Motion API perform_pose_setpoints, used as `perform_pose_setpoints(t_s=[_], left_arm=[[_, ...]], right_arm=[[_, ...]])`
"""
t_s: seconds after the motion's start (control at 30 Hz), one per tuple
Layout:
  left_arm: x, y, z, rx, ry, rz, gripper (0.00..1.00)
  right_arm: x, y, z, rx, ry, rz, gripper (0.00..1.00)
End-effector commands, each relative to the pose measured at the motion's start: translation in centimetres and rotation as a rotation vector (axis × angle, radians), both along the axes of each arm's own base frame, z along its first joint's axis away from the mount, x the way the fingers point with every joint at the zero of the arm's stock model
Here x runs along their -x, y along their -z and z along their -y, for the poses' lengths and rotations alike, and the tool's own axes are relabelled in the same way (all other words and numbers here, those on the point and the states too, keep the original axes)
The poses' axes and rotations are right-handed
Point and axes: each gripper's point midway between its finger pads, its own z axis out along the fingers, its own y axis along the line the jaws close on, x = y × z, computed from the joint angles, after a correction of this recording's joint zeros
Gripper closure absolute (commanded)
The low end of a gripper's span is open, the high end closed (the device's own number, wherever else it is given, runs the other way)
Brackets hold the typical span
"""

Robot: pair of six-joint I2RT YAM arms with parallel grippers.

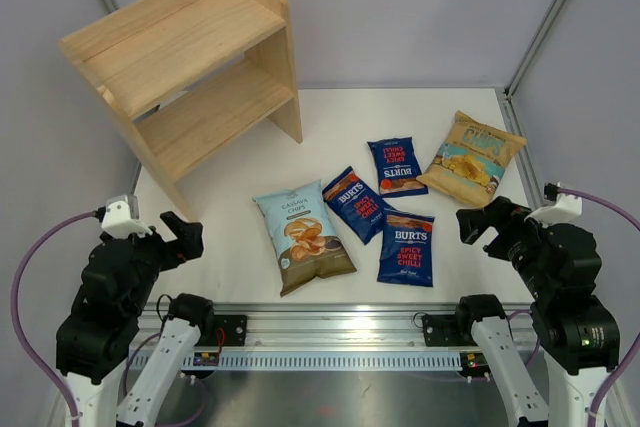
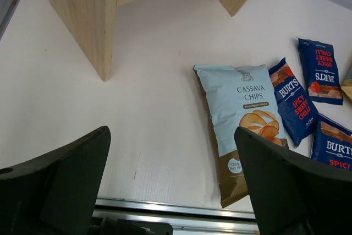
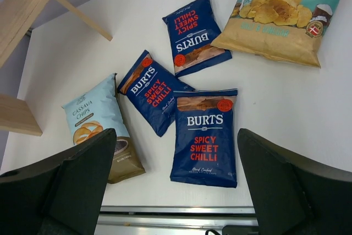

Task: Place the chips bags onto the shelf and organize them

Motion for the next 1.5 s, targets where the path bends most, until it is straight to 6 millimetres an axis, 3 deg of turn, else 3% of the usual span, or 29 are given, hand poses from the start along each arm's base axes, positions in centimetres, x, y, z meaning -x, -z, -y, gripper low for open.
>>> perform_pose_setpoints(t_s=[0.0,0.2,0.3,0.5,0.53,0.57,0.6,0.83,0.93,1.07,1.3,1.37,1.47], left_arm=[[-0.5,-1.4,0.5,0.030,0.017,0.068,0.01],[-1.1,-0.7,1.7,0.102,0.035,0.051,0.01],[-1.8,0.1,3.8,0.162,0.120,0.043,0.01],[-3.1,1.8,9.9,0.355,0.372,-0.009,0.01],[-3.3,4.1,11.1,0.389,0.418,-0.088,0.01],[-3.9,4.3,11.8,0.422,0.437,-0.090,0.01],[-4.0,6.5,12.5,0.441,0.458,-0.152,0.01],[-5.8,13.1,13.8,0.527,0.432,-0.265,0.01],[-6.7,13.3,15.1,0.588,0.492,-0.226,0.01],[-6.5,15.8,16.6,0.654,0.558,-0.277,0.01],[-7.2,20.1,16.3,0.620,0.492,-0.378,0.01],[-7.6,19.9,16.9,0.642,0.523,-0.352,0.01],[-7.4,21.4,17.5,0.650,0.531,-0.406,0.01]], right_arm=[[-0.5,-1.3,0.3,-0.005,0.023,0.069,0.00],[-0.6,-1.5,0.7,-0.012,0.047,0.094,0.01],[-0.8,-1.4,0.4,-0.037,0.044,0.106,0.01],[-0.9,-0.6,-0.9,-0.109,0.000,0.126,0.01],[-0.8,-0.8,-0.8,-0.119,0.008,0.140,0.01],[-0.8,-0.7,-0.8,-0.136,0.016,0.144,0.00],[-0.8,-0.7,-0.9,-0.144,0.012,0.158,0.01],[-0.5,-0.1,-1.6,-0.169,-0.021,0.163,0.01],[-0.5,0.2,-2.0,-0.174,-0.047,0.148,0.00],[-0.6,0.3,-3.2,-0.183,-0.115,0.140,0.00],[-0.9,0.3,-4.2,-0.210,-0.162,0.133,0.00],[-1.0,0.3,-4.5,-0.220,-0.177,0.133,0.00],[-1.3,0.6,-4.9,-0.236,-0.194,0.124,0.01]])
